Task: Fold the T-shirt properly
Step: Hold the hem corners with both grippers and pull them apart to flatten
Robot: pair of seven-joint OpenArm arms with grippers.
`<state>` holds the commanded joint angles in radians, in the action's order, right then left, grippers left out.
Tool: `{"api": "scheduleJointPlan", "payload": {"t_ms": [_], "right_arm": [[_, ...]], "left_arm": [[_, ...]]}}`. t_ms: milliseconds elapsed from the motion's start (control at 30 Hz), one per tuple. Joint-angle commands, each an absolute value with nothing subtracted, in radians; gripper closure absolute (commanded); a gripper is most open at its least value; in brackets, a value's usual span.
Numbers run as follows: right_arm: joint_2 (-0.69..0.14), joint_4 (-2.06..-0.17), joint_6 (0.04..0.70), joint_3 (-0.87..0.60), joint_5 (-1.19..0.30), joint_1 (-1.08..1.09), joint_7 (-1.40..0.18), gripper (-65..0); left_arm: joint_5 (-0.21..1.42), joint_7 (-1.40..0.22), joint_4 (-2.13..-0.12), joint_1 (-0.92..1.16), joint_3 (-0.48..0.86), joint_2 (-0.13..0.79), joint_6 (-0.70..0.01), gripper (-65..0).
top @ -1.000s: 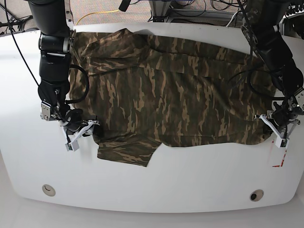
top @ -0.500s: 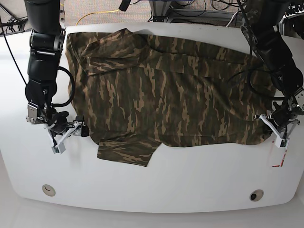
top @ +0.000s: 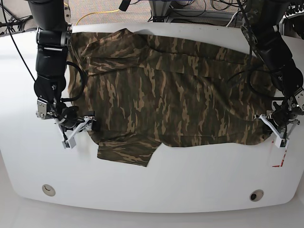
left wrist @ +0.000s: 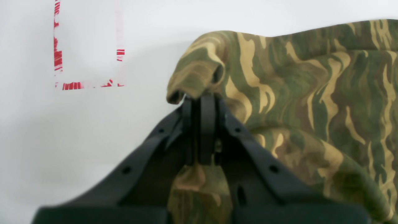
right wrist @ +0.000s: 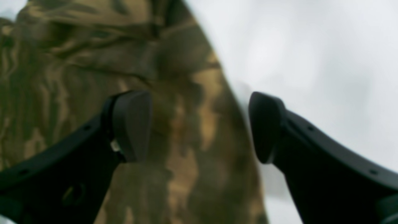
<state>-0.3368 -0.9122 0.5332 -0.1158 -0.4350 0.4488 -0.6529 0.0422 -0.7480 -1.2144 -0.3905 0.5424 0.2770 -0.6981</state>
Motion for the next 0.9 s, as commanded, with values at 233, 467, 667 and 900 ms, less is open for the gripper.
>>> {"api": "scheduleJointPlan", "payload": {"t_ms": [233, 467, 667, 900], "right_arm": [[-0.314, -0.912, 0.532, -0.082, -0.435, 0.456, -0.653, -46.8], [-0.311, -0.912, 0.530, -0.053, -0.435, 0.473, -0.628, -38.8], [-0.309, -0.912, 0.530, -0.053, -0.435, 0.476, -0.622, -25.8], [-0.315, -0.912, 0.530, -0.053, -0.433, 0.478, -0.622, 0.0]], "left_arm": [[0.044, -0.748, -1.216, -0.372, 0.542, 0.277, -0.698, 0.0], [0.044, -0.748, -1.216, -0.372, 0.542, 0.277, -0.698, 0.0], [0.044, -0.748, -1.216, -0.372, 0.542, 0.277, -0.698, 0.0], [0.044, -0.748, -1.216, -0.372, 0.542, 0.277, -0.698, 0.0]]}}
